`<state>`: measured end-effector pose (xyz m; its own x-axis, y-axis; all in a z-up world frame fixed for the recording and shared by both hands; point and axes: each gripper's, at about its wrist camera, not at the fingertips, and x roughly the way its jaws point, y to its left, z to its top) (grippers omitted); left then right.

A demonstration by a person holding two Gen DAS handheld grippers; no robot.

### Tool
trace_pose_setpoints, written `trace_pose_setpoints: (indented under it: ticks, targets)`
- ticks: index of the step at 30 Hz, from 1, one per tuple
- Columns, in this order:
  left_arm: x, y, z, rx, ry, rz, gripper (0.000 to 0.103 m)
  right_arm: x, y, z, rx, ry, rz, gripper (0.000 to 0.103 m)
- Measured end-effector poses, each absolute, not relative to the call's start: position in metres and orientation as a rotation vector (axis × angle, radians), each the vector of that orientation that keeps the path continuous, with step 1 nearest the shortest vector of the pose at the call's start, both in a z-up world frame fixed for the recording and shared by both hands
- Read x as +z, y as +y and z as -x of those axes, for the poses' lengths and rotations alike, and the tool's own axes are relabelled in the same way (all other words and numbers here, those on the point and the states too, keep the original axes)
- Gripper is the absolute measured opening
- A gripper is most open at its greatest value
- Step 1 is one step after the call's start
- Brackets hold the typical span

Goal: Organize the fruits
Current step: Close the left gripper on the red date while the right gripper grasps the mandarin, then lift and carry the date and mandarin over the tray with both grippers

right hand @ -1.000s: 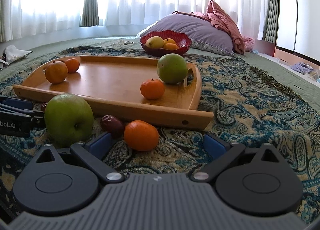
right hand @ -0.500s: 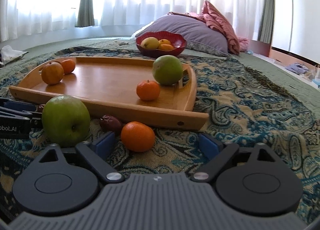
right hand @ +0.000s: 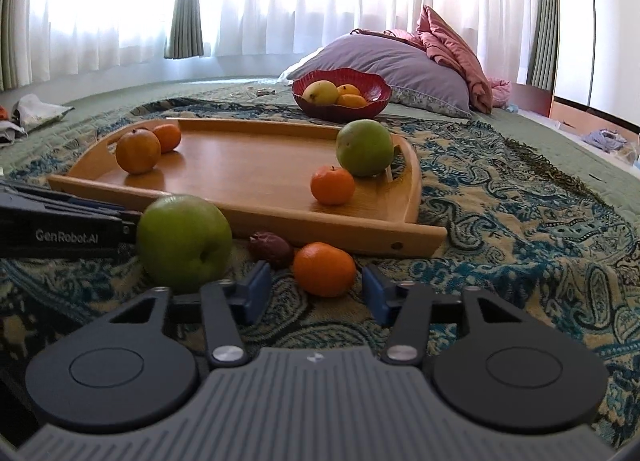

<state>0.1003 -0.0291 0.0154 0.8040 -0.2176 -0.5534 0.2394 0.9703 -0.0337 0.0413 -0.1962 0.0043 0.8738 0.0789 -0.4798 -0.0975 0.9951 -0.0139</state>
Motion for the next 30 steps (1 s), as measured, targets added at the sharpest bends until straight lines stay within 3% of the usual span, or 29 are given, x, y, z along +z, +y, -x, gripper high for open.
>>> trace_pose_setpoints:
  ticks: [9, 30]
  targets:
    - [0.023, -0.029, -0.094, -0.254, 0.552, -0.045, 0.028, 0.010, -0.198, -0.042, 0.088, 0.486, 0.012, 0.038]
    - [0.039, -0.021, -0.098, -0.205, 0.572, -0.032, 0.028, 0.026, -0.202, -0.043, 0.070, 0.451, -0.028, 0.038]
